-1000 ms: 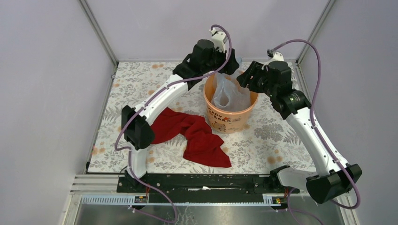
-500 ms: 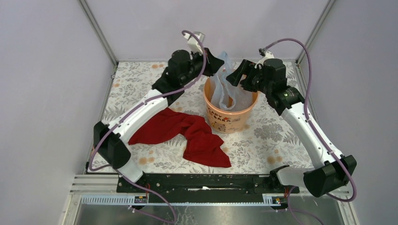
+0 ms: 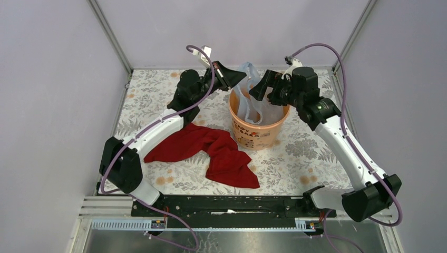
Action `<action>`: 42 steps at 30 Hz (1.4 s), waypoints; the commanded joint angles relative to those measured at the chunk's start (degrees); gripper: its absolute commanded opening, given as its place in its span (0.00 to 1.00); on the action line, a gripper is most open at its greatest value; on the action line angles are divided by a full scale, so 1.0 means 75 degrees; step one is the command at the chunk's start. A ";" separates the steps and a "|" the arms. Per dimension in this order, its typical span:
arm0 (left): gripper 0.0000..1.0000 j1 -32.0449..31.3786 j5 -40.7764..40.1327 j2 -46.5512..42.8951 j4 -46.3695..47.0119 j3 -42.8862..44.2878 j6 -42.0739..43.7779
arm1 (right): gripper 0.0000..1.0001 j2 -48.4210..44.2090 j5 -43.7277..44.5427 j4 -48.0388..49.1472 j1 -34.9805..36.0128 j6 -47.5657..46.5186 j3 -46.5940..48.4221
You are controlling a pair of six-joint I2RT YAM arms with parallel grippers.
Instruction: Put the trash bags into the trash bin
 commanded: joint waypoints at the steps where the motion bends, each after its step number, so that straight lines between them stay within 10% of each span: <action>1: 0.00 0.0062 0.0458 -0.0154 0.1067 -0.0281 -0.0475 | 1.00 -0.0119 0.0241 -0.0510 0.0278 -0.1265 0.0680; 16: 0.00 0.0174 0.0494 -0.0476 0.1277 -0.0680 -0.0778 | 0.77 0.1066 0.5005 -0.0772 0.2554 -0.3761 0.1682; 36: 0.00 0.0344 0.0562 -0.0587 0.1309 -0.0842 -0.0911 | 0.68 0.1070 0.5182 -0.0148 0.2625 -0.3935 0.1265; 42: 0.00 0.0442 0.0542 -0.0981 0.1216 -0.1176 -0.1004 | 0.35 0.0507 0.5409 -0.0552 0.2625 -0.3754 0.1022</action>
